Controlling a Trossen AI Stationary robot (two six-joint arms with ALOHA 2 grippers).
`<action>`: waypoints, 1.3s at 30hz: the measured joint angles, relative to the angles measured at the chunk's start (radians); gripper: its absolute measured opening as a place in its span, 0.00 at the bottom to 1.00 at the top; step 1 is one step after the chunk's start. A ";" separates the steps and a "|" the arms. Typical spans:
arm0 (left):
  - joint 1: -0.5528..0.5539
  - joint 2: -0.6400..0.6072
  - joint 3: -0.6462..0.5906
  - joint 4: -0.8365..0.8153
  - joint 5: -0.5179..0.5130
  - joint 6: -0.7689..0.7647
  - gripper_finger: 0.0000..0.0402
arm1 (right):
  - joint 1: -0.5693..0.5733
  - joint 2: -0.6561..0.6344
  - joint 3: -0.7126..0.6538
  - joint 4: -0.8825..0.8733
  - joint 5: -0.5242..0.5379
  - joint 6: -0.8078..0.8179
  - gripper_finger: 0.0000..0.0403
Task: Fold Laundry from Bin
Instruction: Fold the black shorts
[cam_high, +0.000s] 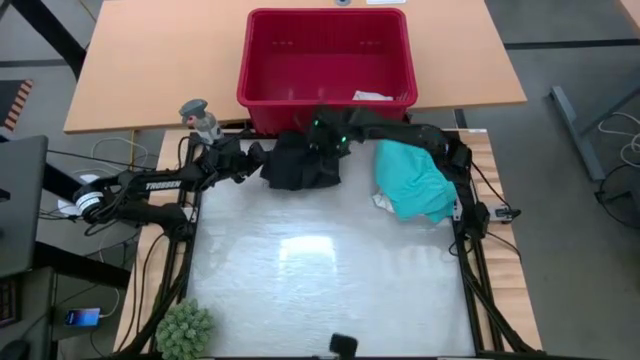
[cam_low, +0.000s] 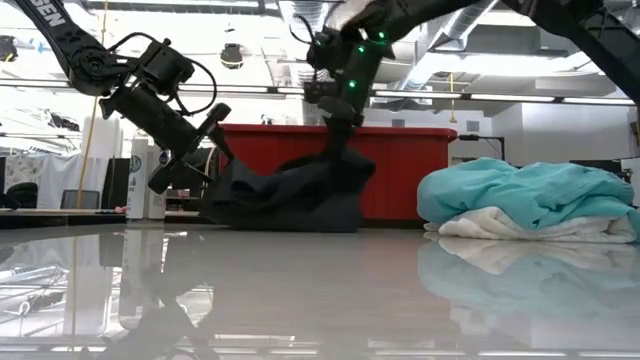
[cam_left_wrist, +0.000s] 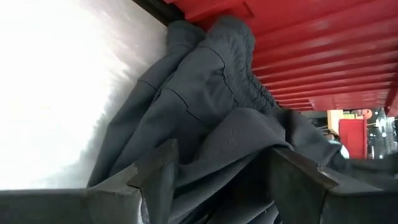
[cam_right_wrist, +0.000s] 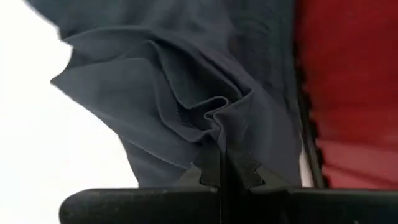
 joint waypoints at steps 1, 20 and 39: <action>0.002 0.000 0.000 -0.002 0.000 0.002 0.54 | -0.022 0.000 0.000 -0.010 -0.031 0.025 0.06; 0.065 0.007 0.000 -0.212 -0.040 0.152 0.56 | -0.147 0.028 -0.001 0.061 -0.120 0.157 0.54; 0.078 0.005 0.000 -0.154 0.172 0.253 0.56 | -0.142 0.028 0.155 -0.209 -0.314 0.084 0.55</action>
